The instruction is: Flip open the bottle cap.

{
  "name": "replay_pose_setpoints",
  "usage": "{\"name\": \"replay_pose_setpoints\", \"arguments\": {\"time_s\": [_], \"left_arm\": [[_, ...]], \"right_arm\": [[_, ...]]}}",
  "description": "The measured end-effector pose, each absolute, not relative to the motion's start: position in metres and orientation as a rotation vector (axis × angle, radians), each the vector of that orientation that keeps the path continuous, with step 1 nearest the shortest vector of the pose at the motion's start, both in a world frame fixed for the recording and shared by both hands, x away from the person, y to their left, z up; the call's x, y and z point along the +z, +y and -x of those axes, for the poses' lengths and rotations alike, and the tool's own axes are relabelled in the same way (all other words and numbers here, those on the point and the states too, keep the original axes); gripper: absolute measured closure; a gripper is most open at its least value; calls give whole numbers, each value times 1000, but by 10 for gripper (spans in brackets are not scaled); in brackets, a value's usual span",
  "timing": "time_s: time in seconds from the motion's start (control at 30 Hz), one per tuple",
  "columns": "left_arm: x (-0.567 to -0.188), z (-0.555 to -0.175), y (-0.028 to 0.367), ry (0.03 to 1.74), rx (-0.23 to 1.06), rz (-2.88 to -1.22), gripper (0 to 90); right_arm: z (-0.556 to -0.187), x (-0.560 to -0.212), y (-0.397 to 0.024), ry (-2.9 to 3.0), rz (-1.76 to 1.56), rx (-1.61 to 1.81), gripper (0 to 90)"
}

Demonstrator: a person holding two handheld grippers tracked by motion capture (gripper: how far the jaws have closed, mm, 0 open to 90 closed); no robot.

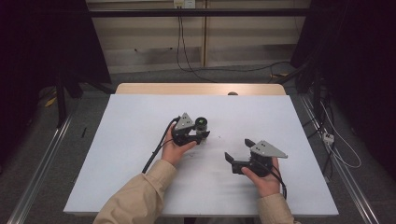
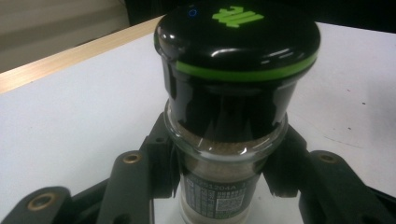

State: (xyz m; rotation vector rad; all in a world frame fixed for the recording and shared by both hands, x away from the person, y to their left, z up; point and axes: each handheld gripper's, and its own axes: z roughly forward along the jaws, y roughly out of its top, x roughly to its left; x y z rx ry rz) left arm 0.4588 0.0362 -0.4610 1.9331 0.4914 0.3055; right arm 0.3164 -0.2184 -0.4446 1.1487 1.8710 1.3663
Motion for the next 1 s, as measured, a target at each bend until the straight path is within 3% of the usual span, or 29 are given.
{"name": "replay_pose_setpoints", "arguments": {"time_s": [0.27,1.0], "left_arm": [[-461,-459,36,491,307,-1934,534],[-461,-459,36,493,307,-1932,534]], "right_arm": [[-328,-440,-207,1877,-1156,1365,170],[-360,-433,-186,1960,-1173,1405,545]]}}
